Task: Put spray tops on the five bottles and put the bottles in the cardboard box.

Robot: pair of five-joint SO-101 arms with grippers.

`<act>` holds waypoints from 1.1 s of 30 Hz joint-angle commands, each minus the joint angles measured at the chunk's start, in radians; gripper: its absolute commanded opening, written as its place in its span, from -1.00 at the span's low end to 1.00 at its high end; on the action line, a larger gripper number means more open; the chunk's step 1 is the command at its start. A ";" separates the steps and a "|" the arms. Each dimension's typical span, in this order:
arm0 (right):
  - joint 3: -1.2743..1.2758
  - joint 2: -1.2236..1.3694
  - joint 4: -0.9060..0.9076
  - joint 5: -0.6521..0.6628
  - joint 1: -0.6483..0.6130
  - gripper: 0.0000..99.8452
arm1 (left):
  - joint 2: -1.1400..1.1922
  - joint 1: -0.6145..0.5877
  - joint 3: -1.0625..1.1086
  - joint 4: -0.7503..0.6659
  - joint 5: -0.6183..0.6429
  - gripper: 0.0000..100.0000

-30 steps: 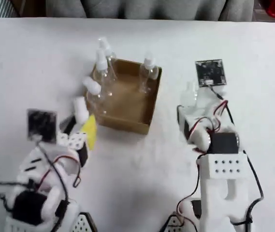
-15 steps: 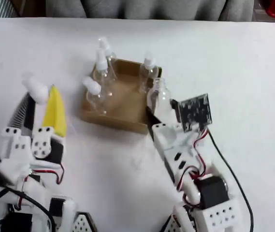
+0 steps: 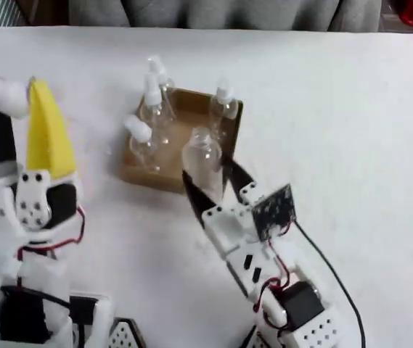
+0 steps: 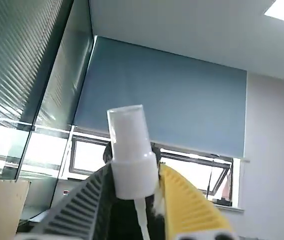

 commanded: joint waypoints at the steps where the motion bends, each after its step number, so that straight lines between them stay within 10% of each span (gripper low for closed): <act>1: 0.049 -0.110 -0.047 -0.002 -0.031 -0.97 | 0.154 -0.001 -0.172 -0.054 -0.003 -0.96; 13: 0.129 -0.134 -0.056 -0.005 -0.039 -0.97 | 0.476 0.278 -0.382 -0.086 -0.003 -0.96; 33: 0.138 -0.134 -0.051 -0.009 -0.056 -0.97 | 0.561 0.366 -0.210 -0.086 0.074 -0.96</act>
